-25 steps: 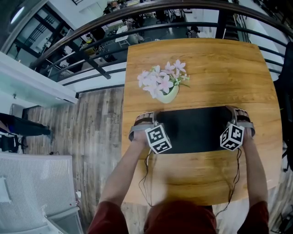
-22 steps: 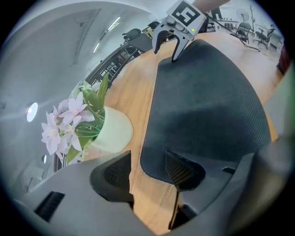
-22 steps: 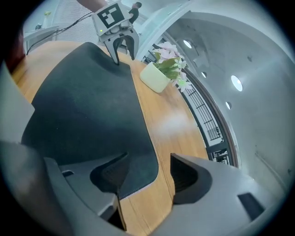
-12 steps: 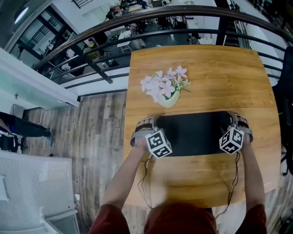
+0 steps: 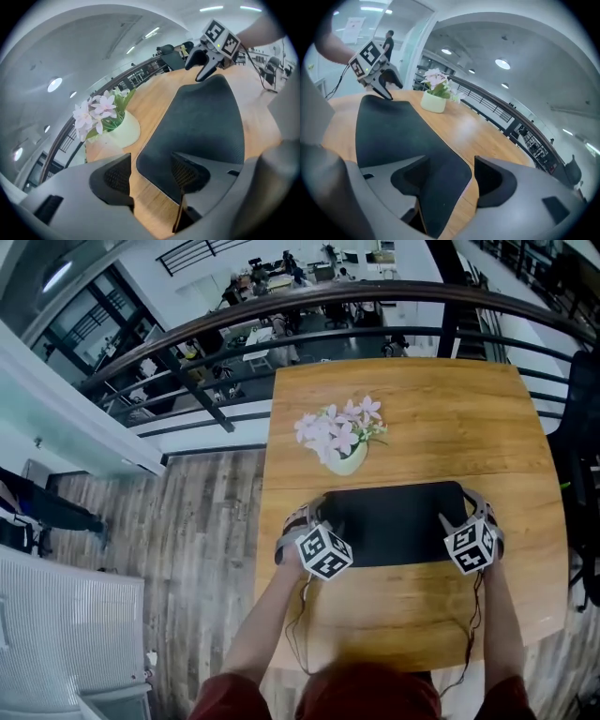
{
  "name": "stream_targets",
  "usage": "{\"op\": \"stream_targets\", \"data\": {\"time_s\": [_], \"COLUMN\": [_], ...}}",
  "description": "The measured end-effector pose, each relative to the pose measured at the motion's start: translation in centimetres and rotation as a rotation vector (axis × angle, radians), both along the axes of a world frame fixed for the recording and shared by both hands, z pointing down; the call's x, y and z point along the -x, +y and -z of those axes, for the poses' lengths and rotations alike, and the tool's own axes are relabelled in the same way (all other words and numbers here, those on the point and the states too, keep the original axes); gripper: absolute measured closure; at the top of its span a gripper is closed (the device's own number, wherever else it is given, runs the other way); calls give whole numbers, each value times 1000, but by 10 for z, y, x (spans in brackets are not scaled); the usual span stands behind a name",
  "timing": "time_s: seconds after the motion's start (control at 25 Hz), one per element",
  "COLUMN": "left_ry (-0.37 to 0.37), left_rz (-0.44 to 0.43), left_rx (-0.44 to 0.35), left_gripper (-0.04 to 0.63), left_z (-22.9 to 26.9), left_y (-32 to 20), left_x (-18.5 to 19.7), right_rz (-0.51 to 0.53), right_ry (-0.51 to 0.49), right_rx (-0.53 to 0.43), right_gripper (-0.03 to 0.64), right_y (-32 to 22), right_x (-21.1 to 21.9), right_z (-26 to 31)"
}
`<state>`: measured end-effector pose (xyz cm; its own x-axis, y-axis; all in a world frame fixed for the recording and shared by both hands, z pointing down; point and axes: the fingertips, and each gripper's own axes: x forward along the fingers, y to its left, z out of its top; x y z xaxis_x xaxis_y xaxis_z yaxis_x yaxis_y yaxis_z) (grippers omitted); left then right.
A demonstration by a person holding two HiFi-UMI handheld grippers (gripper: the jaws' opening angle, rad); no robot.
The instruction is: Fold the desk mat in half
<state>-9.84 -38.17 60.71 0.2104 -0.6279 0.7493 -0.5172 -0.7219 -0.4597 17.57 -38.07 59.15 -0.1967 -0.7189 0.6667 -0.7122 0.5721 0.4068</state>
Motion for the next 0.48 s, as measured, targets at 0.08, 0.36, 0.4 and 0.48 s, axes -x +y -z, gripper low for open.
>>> {"op": "stream_targets", "data": {"time_s": [0.08,0.36,0.4,0.48], "left_ry": [64,273,293,334], "left_rz": [41,153,164,191], "left_rx": [3,-14,-16,-19], "left_gripper": [315,314,314,314], "left_z": [8,44,48,56], "left_y": [8,45,51,61], "left_x": [-1,-4,-4,-2], "right_rz": [-39,-119,-126,-136], "right_ry": [-66,-238,-256,-288], "right_rx": [-13,-88,-102,-128], "right_gripper": [313,313,314,313], "right_y": [10,48,54,65], "right_x": [2,14,16,21], "right_z": [9,57,64,77]}}
